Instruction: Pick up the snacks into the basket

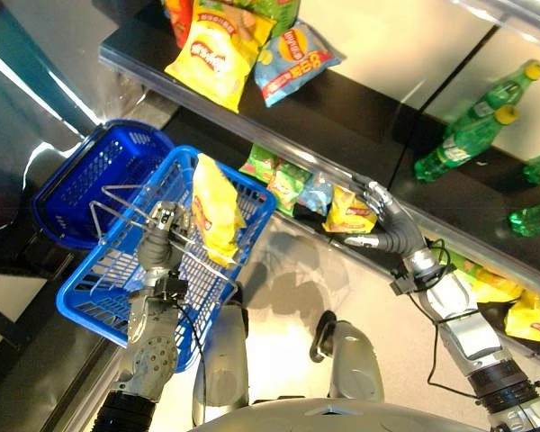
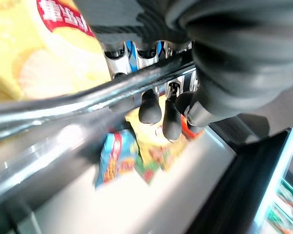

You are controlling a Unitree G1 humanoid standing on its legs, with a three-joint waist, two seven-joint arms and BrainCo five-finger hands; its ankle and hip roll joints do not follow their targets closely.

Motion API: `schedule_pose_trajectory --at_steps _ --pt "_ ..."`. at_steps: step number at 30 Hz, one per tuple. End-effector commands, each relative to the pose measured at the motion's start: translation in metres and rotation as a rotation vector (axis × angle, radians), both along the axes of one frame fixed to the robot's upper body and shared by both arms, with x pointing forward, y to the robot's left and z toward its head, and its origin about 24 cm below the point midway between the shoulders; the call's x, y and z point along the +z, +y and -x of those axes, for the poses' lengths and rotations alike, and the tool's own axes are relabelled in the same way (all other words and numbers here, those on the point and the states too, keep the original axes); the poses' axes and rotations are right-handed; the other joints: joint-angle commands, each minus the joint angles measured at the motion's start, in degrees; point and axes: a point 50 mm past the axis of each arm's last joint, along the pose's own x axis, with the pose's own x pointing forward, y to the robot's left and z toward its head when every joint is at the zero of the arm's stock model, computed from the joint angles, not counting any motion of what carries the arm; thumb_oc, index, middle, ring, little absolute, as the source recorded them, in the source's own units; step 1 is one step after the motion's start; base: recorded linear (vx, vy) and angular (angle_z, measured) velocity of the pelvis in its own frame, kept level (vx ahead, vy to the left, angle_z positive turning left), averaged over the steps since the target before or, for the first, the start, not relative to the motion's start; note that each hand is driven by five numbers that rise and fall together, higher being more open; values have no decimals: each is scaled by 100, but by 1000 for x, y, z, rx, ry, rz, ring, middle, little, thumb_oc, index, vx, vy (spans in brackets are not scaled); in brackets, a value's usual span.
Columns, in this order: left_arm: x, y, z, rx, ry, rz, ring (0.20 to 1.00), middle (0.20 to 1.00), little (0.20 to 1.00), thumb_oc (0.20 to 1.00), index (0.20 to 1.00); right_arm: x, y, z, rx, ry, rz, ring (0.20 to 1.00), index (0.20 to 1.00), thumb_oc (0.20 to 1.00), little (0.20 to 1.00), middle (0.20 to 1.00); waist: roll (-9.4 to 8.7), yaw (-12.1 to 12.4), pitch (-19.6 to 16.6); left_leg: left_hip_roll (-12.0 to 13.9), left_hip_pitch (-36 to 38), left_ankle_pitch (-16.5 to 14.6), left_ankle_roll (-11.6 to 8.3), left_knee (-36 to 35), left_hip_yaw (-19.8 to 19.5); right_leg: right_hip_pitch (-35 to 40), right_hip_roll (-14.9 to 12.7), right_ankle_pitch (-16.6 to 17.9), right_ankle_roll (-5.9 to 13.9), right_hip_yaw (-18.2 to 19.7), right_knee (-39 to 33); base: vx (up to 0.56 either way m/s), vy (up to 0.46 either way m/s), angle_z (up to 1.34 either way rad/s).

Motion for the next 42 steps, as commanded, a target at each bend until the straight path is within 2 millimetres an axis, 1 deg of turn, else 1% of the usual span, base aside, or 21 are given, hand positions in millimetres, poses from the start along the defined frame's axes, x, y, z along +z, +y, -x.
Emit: schedule_pose_trajectory --at_steps 1,3,6,9,13,15,18,19,20,22,23,24,25,26,27,28,35,39,40,41,42 --pt "28 -7 -5 -23 -176 -93 200 200 200 200 200 -4 -8 -5 -43 -11 19 1000 1000 1000 1000 1000 184 -117 -633 -107 446 194 253 -684 12 63 215 547 95 -127 -219 20 -46 -19" --pt "24 -5 -4 -6 -161 -92 200 200 200 200 200 -9 -8 -4 -56 8 13 1000 1000 1000 1000 1000 184 -128 -674 -91 575 224 250 -824 88 156 270 578 93 -90 -378 9 -41 -18" --pt "2 -4 1 29 -67 -67 200 200 200 200 200 -38 -11 5 -119 124 -8 1000 1000 1000 1000 1000 205 -204 -934 60 984 462 181 -1422 293 431 473 685 76 34 -996 23 -86 -39" --pt "-9 -3 5 56 -21 -56 200 200 200 200 200 -51 -7 10 -134 182 -58 1000 1000 1000 1000 1000 219 -243 -1109 178 1256 684 94 -1855 469 589 642 753 48 164 -1373 13 -108 -37" --pt "-21 -3 12 71 25 -35 200 200 200 200 200 -60 -5 15 -113 224 -10 1000 1000 1000 1000 1000 225 -250 -1281 354 1501 927 -24 -2242 642 760 904 821 -16 360 -1788 5 -150 -37" --pt "-26 -5 14 75 43 -17 200 200 200 200 200 -65 -5 17 -118 236 24 1000 1000 1000 1000 1000 209 -265 -1354 492 1515 1036 -114 -2245 692 884 1107 876 -79 457 -2070 -5 -177 -34" --pt "-26 -7 13 76 41 -15 200 200 200 200 200 -67 -6 16 -139 237 34 1000 1000 1000 1000 1000 154 -283 -1354 589 1410 1078 -168 -2066 664 981 1225 939 -135 522 -2309 -52 -202 -22" --pt "-30 -9 13 75 58 -4 200 200 200 200 200 -69 -5 15 -142 237 56 1000 1000 1000 1000 1000 75 -310 -1357 571 1333 882 -145 -1649 765 1097 1231 1002 -186 556 -2497 -55 -144 -10" --pt "-31 -12 12 72 60 0 200 200 200 200 200 -71 -6 15 -151 249 63 1000 1000 1000 1000 1000 49 -274 -1299 461 1317 684 -88 -1222 657 1145 1202 1061 -205 607 -2557 -93 -161 -12" --pt "-31 -15 12 65 59 5 200 200 200 200 200 -77 -5 13 -147 275 79 1000 1000 1000 1000 1000 12 -213 -1265 -133 1325 253 67 -873 464 1121 1188 1147 -208 707 -2603 -77 -49 -29" --pt "-31 -15 12 65 59 4 200 200 200 200 200 -77 -5 13 -147 274 78 1000 1000 1000 1000 1000 4 -219 -1275 -143 1312 271 71 -885 462 1106 1179 1153 -206 704 -2605 -26 -11 -31" --pt "-32 -16 12 65 59 7 200 200 200 200 200 -81 -7 14 -161 294 74 1000 1000 1000 1000 1000 24 -206 -1279 -441 1348 95 168 -946 455 1088 1220 1190 -199 783 -2599 -3 39 -28" --pt "-33 -18 15 60 60 11 200 200 200 200 200 -85 -6 18 -153 315 69 1000 1000 1000 1000 1000 165 -217 -1369 -871 1551 112 371 -1453 400 959 1369 1242 -175 887 -2513 14 63 -17" --pt "-36 -21 17 53 66 28 200 200 200 200 200 -89 -7 22 -166 331 56 1000 1000 1000 1000 1000 255 -298 -1445 -810 1743 228 419 -1944 538 956 1456 1262 -160 870 -2542 18 62 -38" --pt "-36 -21 18 52 67 29 200 200 200 200 200 -89 -7 22 -166 332 57 1000 1000 1000 1000 1000 256 -292 -1443 -812 1776 250 420 -1993 541 967 1457 1263 -159 875 -2546 38 68 -52" --pt "-38 -24 19 39 80 19 200 200 200 200 200 -98 -7 28 -200 377 35 1000 1000 1000 1000 1000 299 -388 -1611 -838 1955 445 422 -2527 440 945 1507 1277 -131 886 -2663 26 44 -53" --pt "-37 -23 22 53 79 15 200 200 200 200 200 -108 -9 38 -265 415 -26 1000 1000 1000 1000 1000 281 -435 -1794 -858 2002 563 421 -2808 454 971 1471 1371 -99 981 -2914 4 44 -9" --pt "-31 -23 21 45 51 13 200 200 200 200 200 -103 -9 34 -282 390 -61 1000 1000 1000 1000 1000 281 -406 -1670 -814 1976 573 484 -2808 628 681 1456 1373 -57 926 -2451 -94 23 -22" --pt "-25 -19 20 44 31 -3 200 200 200 200 200 -97 -8 26 -299 353 -50 1000 1000 1000 1000 1000 407 -182 -1464 -621 1933 605 501 -2808 875 312 911 1312 73 75 -1758 -137 -2 -47" --pt "-25 -19 20 44 31 -3 200 200 200 200 200 -97 -8 26 -300 352 -49 1000 1000 1000 1000 1000 404 -190 -1456 -630 1937 599 506 -2806 865 288 889 1268 81 72 -1686 -172 -15 -121" --pt "-23 -20 19 43 22 3 200 200 200 200 200 -96 -6 23 -318 342 -44 1000 1000 1000 1000 1000 476 -186 -1389 -556 1939 601 502 -2794 883 196 613 1237 109 -28 -1428 -29 -62 -121"
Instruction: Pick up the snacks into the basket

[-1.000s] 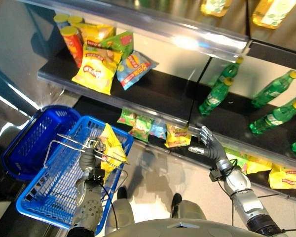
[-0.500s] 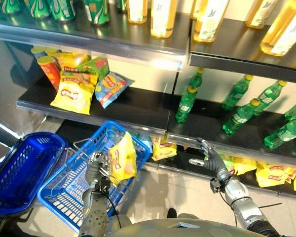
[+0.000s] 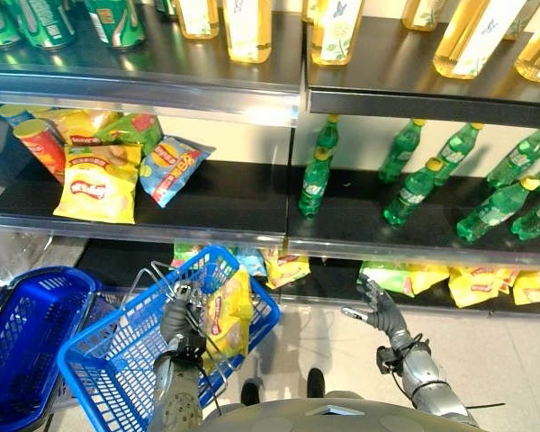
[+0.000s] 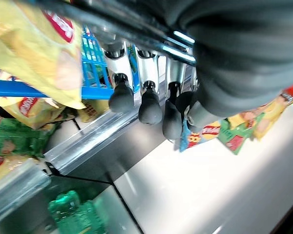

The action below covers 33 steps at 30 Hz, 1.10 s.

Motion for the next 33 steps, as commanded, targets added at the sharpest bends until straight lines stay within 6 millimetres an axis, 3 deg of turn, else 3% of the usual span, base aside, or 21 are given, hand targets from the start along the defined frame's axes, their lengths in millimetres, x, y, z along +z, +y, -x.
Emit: schedule_pose_trajectory --at_steps 1,3,4,5,6,8,12,15,17,19,21,23,26,33 --pt "64 3 -39 -44 -351 -114 200 200 200 200 200 25 -5 -22 -72 -163 46 1000 1000 1000 1000 1000 109 -151 36 -168 -11 -91 -12 -88 -447 -95 -712 -411 13 74 810 -9 -95 -71" --pt "66 5 -39 -42 -358 -122 200 200 200 200 200 27 -4 -22 -73 -170 42 1000 1000 1000 1000 1000 125 -135 5 -165 10 -97 -15 -100 -486 -60 -815 -336 21 173 659 45 -104 30" --pt "68 6 -38 -37 -359 -129 200 200 200 200 200 26 -2 -24 -70 -168 63 1000 1000 1000 1000 1000 114 -68 -29 -149 80 -164 -38 -109 -456 11 -1143 -87 119 31 391 43 -95 9" --pt "68 6 -38 -37 -359 -129 200 200 200 200 200 26 -2 -24 -70 -168 63 1000 1000 1000 1000 1000 116 -73 -19 -149 92 -166 -36 -109 -462 36 -1142 -76 123 22 370 121 -236 7" --pt "66 7 -36 -24 -351 -115 200 200 200 200 200 25 3 -25 -50 -164 73 1000 1000 1000 1000 1000 -21 -42 -77 -177 166 -242 -75 -100 -449 199 -1118 22 193 8 8 110 -178 3" --pt "63 6 -36 -14 -341 -102 200 200 200 200 200 24 6 -26 -46 -156 94 1000 1000 1000 1000 1000 -116 40 -116 -146 253 -272 -140 -107 -416 316 -1055 42 246 -55 -96 109 -187 -7" --pt "63 4 -38 3 -340 -70 200 200 200 200 200 29 6 -26 -36 -180 103 1000 1000 1000 1000 1000 -138 -9 -133 22 269 -259 -275 -63 -510 468 -884 -43 192 -135 -124 89 -196 3" --pt "64 -1 -41 -24 -348 -58 200 200 200 200 200 37 0 -29 -36 -219 136 1000 1000 1000 1000 1000 -213 -71 -90 337 -83 -388 -519 855 -500 757 -753 -184 55 -401 -298 75 -294 43" --pt "67 -4 -43 -37 -366 -45 200 200 200 200 200 39 -2 -32 -51 -233 134 1000 1000 1000 1000 1000 -224 -69 57 505 -484 -225 -659 1532 -548 840 -693 -235 -80 -440 -362 -36 -143 56" --pt "68 -8 -45 -44 -369 -28 200 200 200 200 200 41 -3 -35 -40 -235 149 1000 1000 1000 1000 1000 -197 -56 98 461 -631 -211 -685 1296 -694 882 -674 -254 -70 -485 -470 9 -4 44" --pt "68 -9 -46 -41 -363 -18 200 200 200 200 200 41 -6 -36 -43 -237 172 1000 1000 1000 1000 1000 -146 -57 45 666 -817 249 -770 517 -466 904 -693 -275 13 -503 -532 78 97 28" --pt "66 -10 -43 -44 -353 -25 200 200 200 200 200 40 -9 -35 -57 -227 162 1000 1000 1000 1000 1000 -64 30 30 687 -710 437 -757 165 -540 942 -652 -305 39 -427 -490 139 110 18" --pt "64 -9 -38 -36 -350 -17 200 200 200 200 200 38 -7 -33 -51 -220 169 1000 1000 1000 1000 1000 10 25 -93 626 -556 439 -715 -116 -443 988 -685 -309 65 -420 -539 120 114 -20" --pt "65 -3 -35 -5 -348 -34 200 200 200 200 200 34 3 -32 -29 -207 161 1000 1000 1000 1000 1000 -64 114 -160 481 -369 273 -594 -125 -171 956 -840 -129 159 -230 -684 66 100 -22"
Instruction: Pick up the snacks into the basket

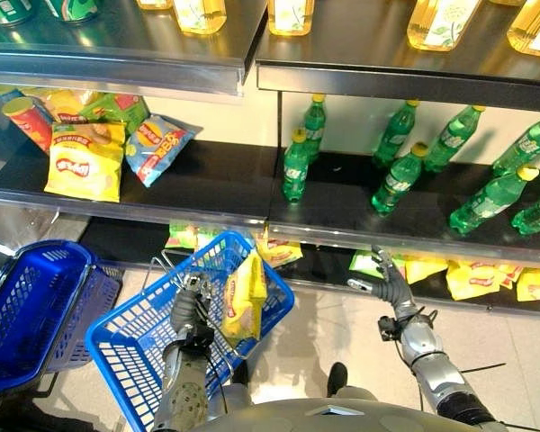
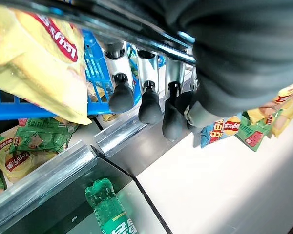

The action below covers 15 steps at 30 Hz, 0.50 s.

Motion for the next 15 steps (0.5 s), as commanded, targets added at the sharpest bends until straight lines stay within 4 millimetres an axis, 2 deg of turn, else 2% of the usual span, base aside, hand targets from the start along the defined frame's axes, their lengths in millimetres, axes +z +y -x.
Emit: schedule_pose_trajectory --at_steps 1,5,7,8,9,13,15 --pt "59 10 -23 35 -326 -67 200 200 200 200 200 18 6 -14 43 -102 16 1000 1000 1000 1000 1000 -115 109 -369 36 -205 -91 49 0 -69 0 -263 98 373 -47 64 44 54 -10" --pt "60 10 -25 34 -328 -77 200 200 200 200 200 18 7 -15 32 -106 2 1000 1000 1000 1000 1000 -151 113 -352 -55 -148 -177 111 0 -77 14 -356 109 447 -60 93 50 68 -9" --pt "64 13 -26 35 -341 -90 200 200 200 200 200 22 6 -18 25 -126 -2 1000 1000 1000 1000 1000 -150 97 -216 -124 -39 -279 259 35 -42 -249 -446 6 472 127 804 22 97 -5" --pt "64 13 -26 35 -341 -90 200 200 200 200 200 22 6 -18 26 -127 -2 1000 1000 1000 1000 1000 -154 107 -213 -127 -37 -281 261 36 -31 -265 -451 -7 473 142 830 -93 20 -22" --pt "69 16 -27 33 -360 -110 200 200 200 200 200 28 7 -23 27 -150 -4 1000 1000 1000 1000 1000 -151 128 -42 -117 -111 -344 297 275 -3 -468 -460 22 459 208 960 -81 -1 -24" --pt "73 17 -29 35 -376 -119 200 200 200 200 200 29 5 -25 12 -159 -7 1000 1000 1000 1000 1000 -181 178 50 -91 -450 -459 256 743 -67 -517 -498 83 410 68 758 -51 -50 -26" --pt "70 19 -28 68 -364 -94 200 200 200 200 200 25 4 -23 14 -142 10 1000 1000 1000 1000 1000 -176 166 -11 -53 -375 -410 209 560 -42 -491 -502 73 413 -21 721 61 -58 -4"
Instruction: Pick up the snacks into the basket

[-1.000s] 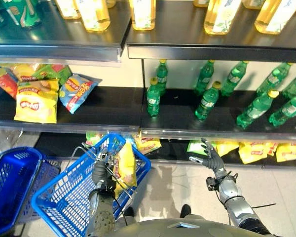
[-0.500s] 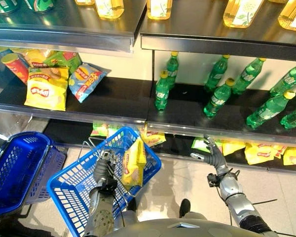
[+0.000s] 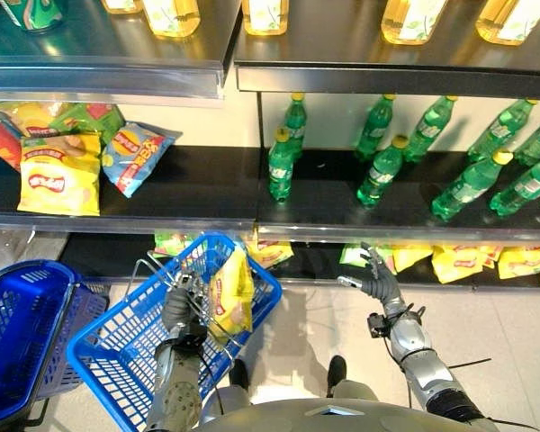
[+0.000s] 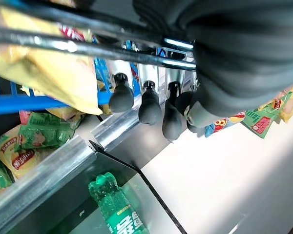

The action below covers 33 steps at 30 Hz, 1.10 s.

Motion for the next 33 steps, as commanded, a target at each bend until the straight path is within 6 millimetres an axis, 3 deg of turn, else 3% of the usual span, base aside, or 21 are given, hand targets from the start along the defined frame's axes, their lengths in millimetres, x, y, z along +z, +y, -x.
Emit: schedule_pose_trajectory --at_steps 1,6,11,14,18,29,33 --pt "65 9 -27 49 -355 -73 200 200 200 200 200 22 -1 -15 -11 -126 -8 1000 1000 1000 1000 1000 -77 61 -114 61 -270 -185 31 347 -319 33 -254 99 345 -220 239 107 -73 2" --pt "65 7 -28 37 -353 -76 200 200 200 200 200 25 -11 -11 -51 -144 -21 1000 1000 1000 1000 1000 -75 -5 -35 117 -407 -247 -7 658 -429 44 -243 -103 279 -302 506 1 -55 16" --pt "69 2 -34 19 -368 -66 200 200 200 200 200 40 -16 -17 -83 -225 -29 1000 1000 1000 1000 1000 -35 -82 243 270 -992 -471 -42 1533 -565 -387 -378 -323 177 -317 1224 -132 -42 21" --pt "77 -2 -42 9 -401 -53 200 200 200 200 200 60 -16 -29 -89 -317 -46 1000 1000 1000 1000 1000 51 -181 489 464 -1694 -697 -77 2331 -621 -1119 -400 -566 110 -229 2038 -156 -27 13" --pt "84 -6 -46 5 -425 -35 200 200 200 200 200 77 -17 -41 -95 -389 -35 1000 1000 1000 1000 1000 129 -216 558 631 -2301 -958 -88 3008 -593 -1813 -428 -756 48 -132 2668 -129 -10 2" --pt "91 -11 -53 16 -442 -13 200 200 200 200 200 88 -16 -52 -154 -443 -58 1000 1000 1000 1000 1000 184 -201 681 808 -3147 -1224 -73 3838 -623 -2736 -472 -1041 -28 0 3526 -26 -9 -7" --pt "91 -11 -53 27 -437 -15 200 200 200 200 200 102 -22 -53 -231 -527 -81 1000 1000 1000 1000 1000 216 -217 684 821 -3280 -1249 -74 3927 -616 -2885 -498 -1097 -36 14 3635 0 0 0"
